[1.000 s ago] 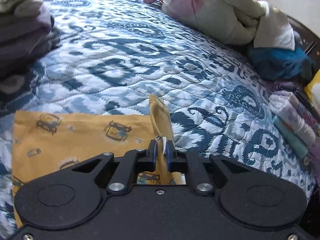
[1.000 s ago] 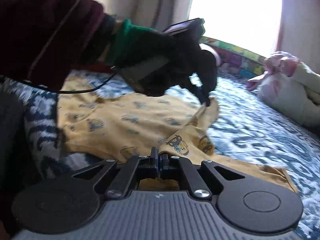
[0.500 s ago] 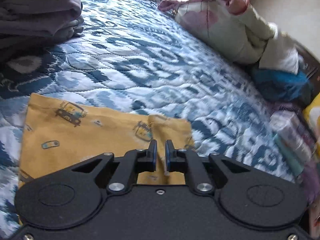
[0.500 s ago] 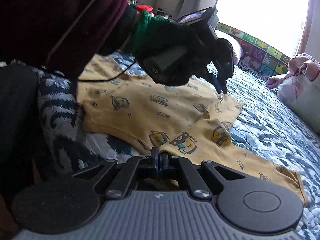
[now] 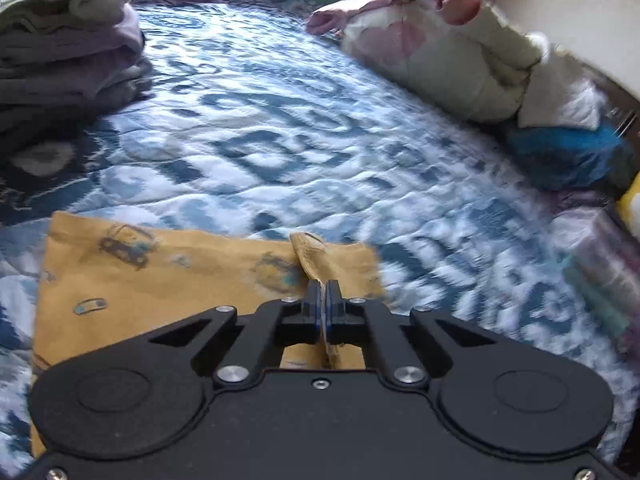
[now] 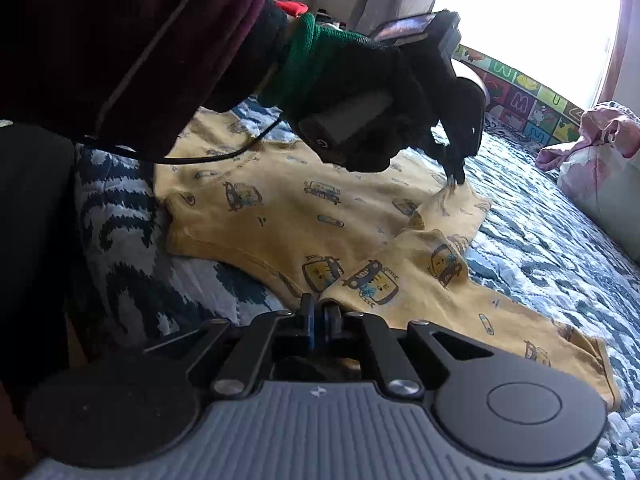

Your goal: Fold clothes

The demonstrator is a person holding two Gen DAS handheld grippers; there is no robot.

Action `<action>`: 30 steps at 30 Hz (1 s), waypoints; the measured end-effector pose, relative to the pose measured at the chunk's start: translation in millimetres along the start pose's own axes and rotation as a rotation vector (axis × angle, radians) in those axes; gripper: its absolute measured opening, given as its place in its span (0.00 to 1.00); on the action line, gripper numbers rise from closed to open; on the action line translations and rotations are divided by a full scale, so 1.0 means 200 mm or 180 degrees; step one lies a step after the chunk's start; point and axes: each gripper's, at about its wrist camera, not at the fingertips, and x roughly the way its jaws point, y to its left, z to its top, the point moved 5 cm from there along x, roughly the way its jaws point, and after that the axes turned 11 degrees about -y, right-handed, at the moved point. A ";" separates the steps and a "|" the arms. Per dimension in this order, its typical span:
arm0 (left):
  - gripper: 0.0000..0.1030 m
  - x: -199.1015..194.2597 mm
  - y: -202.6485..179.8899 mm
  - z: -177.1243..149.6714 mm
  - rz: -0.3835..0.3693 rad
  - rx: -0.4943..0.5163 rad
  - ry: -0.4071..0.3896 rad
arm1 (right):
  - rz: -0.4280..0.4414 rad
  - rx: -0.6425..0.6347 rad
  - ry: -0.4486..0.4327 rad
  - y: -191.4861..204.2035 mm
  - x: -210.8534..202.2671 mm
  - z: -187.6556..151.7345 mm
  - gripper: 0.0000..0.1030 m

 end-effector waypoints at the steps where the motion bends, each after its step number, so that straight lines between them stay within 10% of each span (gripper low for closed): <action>1: 0.03 0.02 0.01 -0.01 0.0062 0.0067 0.0049 | -0.0006 -0.0019 -0.0002 0.00 0.00 0.00 0.08; 7: 0.07 -0.17 -0.23 0.04 0.0166 0.0875 -0.0097 | -0.0045 -0.0052 -0.0070 0.00 -0.02 0.00 0.11; 11: 0.30 -0.32 -0.58 -0.04 -0.0565 0.1355 0.0122 | -0.0039 -0.0020 -0.0132 -0.02 -0.08 0.00 0.17; 17: 0.34 -0.41 -1.08 -0.34 -0.1357 0.2106 0.0576 | -0.0031 0.0135 -0.0212 -0.06 -0.19 -0.04 0.24; 27: 0.31 -0.25 -1.31 -0.68 -0.1129 0.2637 0.0864 | 0.0020 0.0302 -0.0254 -0.12 -0.30 -0.10 0.24; 30: 0.02 -0.26 -1.29 -0.65 -0.1098 0.2491 0.0801 | 0.0033 0.0368 -0.0259 -0.13 -0.29 -0.10 0.24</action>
